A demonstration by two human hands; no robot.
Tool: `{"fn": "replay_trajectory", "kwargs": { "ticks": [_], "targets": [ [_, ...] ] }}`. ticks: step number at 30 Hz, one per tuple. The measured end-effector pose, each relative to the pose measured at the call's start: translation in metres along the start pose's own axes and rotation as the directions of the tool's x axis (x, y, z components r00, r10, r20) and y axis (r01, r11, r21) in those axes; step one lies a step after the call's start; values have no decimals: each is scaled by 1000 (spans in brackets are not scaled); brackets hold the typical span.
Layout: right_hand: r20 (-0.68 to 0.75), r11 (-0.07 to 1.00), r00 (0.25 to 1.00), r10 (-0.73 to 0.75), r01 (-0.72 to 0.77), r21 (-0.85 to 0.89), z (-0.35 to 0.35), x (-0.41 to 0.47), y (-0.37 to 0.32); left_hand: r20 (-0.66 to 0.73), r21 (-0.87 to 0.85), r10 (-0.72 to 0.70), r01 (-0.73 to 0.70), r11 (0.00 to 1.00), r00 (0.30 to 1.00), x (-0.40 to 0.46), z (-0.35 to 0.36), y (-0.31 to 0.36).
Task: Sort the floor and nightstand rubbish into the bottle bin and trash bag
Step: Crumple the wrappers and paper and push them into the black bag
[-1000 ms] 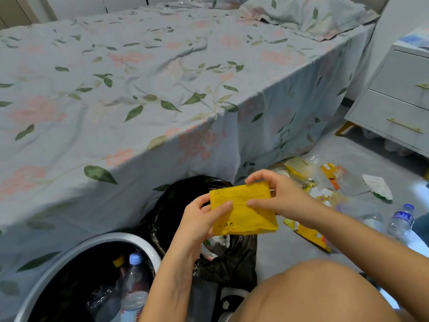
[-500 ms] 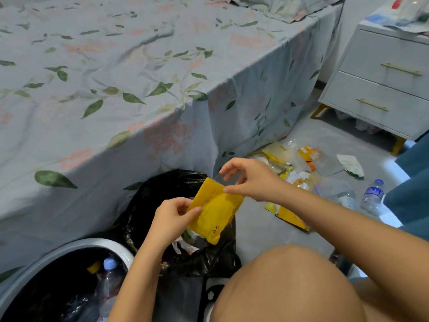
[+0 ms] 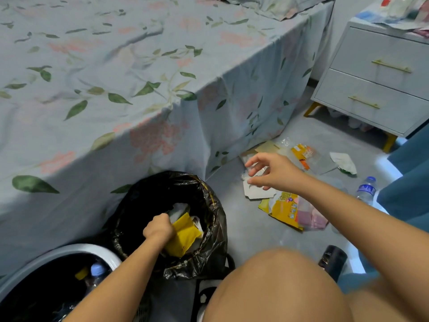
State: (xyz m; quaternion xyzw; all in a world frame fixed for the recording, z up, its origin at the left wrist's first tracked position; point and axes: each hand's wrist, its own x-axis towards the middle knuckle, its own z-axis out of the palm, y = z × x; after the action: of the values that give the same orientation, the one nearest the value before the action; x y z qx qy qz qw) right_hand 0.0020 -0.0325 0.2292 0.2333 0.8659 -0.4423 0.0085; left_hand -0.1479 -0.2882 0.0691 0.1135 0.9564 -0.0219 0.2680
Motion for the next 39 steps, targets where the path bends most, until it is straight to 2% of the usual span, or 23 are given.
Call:
{"fn": "replay_trajectory", "kwargs": {
  "ticks": [3,8,11,14,17,20,23,26,29,31,33,35,39],
  "targets": [
    [17,1000,1000,22,-22,-2,0,1,4,-9,174,26,-24,984,1000,3,8,8],
    [42,997,996,78,-78,-1,-4,8,16,116,421,69,-112,900,991,6,10,9],
    [44,991,990,134,-133,-28,-9,15,30,89,502,216,-231,833,972,2,-23,19],
    [75,970,972,224,-215,-114,-19,21,50,-12,582,387,-308,753,922,-15,-81,35],
    [123,930,933,338,-311,-198,-38,28,70,-149,421,509,-411,808,848,-35,-130,57],
    [111,904,905,410,-387,-184,-62,35,87,-230,86,579,-576,813,782,-50,-151,93],
    [57,887,890,453,-443,-134,-81,36,108,-135,-114,653,-666,737,745,-46,-135,143],
    [48,840,841,539,-533,-104,-93,30,136,-27,-121,677,-675,728,736,-22,-91,198],
    [72,797,793,604,-600,-69,-100,26,163,77,-43,656,-655,754,751,11,-40,248],
    [91,781,788,608,-615,111,-102,30,180,121,-27,626,-628,778,770,33,-13,278],
    [85,756,797,598,-596,271,-102,37,198,120,-97,567,-559,824,815,54,8,303],
    [52,752,794,606,-592,289,-102,47,218,82,-142,482,-469,872,872,75,27,323],
    [40,747,766,642,-636,194,-98,62,249,45,-88,332,-328,941,942,106,56,339]
  ]
}}
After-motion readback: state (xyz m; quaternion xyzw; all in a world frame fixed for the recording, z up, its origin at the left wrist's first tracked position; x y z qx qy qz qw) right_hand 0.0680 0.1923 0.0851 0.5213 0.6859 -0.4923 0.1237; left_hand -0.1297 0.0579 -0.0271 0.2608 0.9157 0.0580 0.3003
